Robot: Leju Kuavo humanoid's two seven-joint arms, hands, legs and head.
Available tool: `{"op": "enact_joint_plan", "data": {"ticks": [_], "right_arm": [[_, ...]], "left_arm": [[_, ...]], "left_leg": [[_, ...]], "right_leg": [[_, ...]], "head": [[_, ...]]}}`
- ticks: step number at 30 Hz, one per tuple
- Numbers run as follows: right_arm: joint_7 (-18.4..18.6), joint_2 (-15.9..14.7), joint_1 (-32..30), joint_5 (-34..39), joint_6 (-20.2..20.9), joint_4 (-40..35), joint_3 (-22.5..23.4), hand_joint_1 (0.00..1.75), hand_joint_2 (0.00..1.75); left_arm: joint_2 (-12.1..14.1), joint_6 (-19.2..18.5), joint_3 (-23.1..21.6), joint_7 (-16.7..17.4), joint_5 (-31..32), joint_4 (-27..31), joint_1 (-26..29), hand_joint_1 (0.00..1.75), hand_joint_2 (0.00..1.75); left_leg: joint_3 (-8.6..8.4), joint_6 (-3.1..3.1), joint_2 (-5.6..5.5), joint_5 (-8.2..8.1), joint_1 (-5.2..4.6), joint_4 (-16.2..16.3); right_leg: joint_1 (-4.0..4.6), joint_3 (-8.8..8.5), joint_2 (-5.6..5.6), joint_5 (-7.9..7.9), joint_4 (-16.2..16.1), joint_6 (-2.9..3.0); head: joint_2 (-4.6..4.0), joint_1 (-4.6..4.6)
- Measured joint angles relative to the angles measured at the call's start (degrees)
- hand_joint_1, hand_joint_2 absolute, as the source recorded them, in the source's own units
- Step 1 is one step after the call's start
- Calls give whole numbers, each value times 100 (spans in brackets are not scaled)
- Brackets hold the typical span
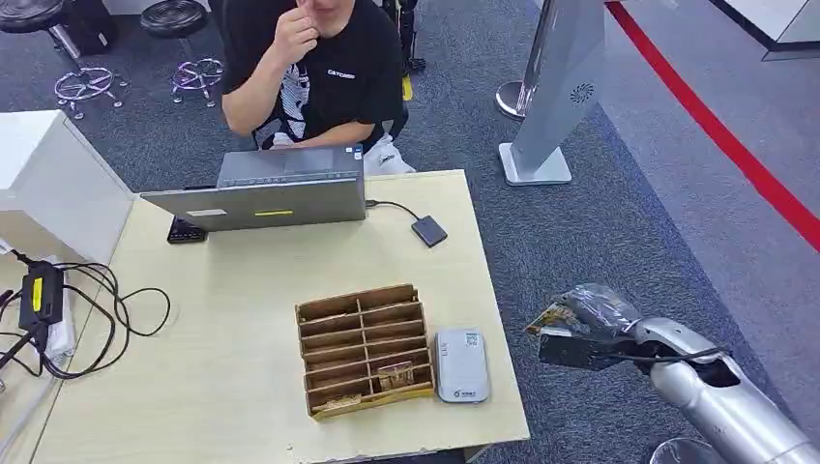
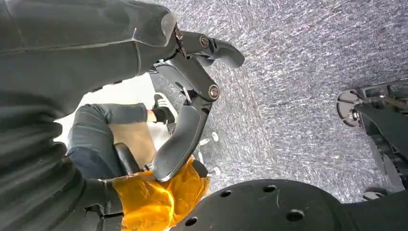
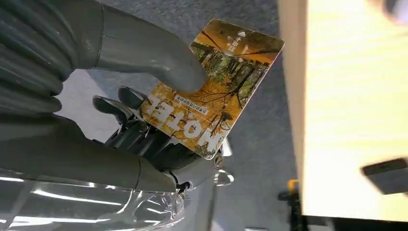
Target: Pass the card to the sensor for recognition and then transmit it.
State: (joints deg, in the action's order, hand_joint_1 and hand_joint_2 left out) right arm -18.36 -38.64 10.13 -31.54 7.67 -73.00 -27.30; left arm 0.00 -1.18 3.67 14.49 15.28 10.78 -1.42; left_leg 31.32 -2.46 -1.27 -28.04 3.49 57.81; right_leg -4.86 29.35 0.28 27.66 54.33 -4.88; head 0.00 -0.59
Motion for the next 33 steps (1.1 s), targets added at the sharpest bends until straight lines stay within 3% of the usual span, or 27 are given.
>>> {"op": "enact_joint_plan", "data": {"ticks": [5,10,33], "right_arm": [[-263,-190,-98,208,210,-269,-26,175,175],[-278,-260,-104,168,368,-363,-116,175,175],[-383,-55,619,112,512,45,-1318,175,175]], "left_arm": [[0,-5,26,0,39,0,0,0,175],[0,-18,37,0,85,0,-1,0,175],[0,-68,44,-2,310,0,-28,0,175]], "left_leg": [[0,0,1,0,0,0],[0,0,2,0,0,-1],[1,0,1,0,0,-1]], "right_leg": [[0,1,0,0,0,0],[0,0,0,0,0,0],[0,-1,0,0,1,0]], "head": [[0,-2],[0,-2],[0,0]]}}
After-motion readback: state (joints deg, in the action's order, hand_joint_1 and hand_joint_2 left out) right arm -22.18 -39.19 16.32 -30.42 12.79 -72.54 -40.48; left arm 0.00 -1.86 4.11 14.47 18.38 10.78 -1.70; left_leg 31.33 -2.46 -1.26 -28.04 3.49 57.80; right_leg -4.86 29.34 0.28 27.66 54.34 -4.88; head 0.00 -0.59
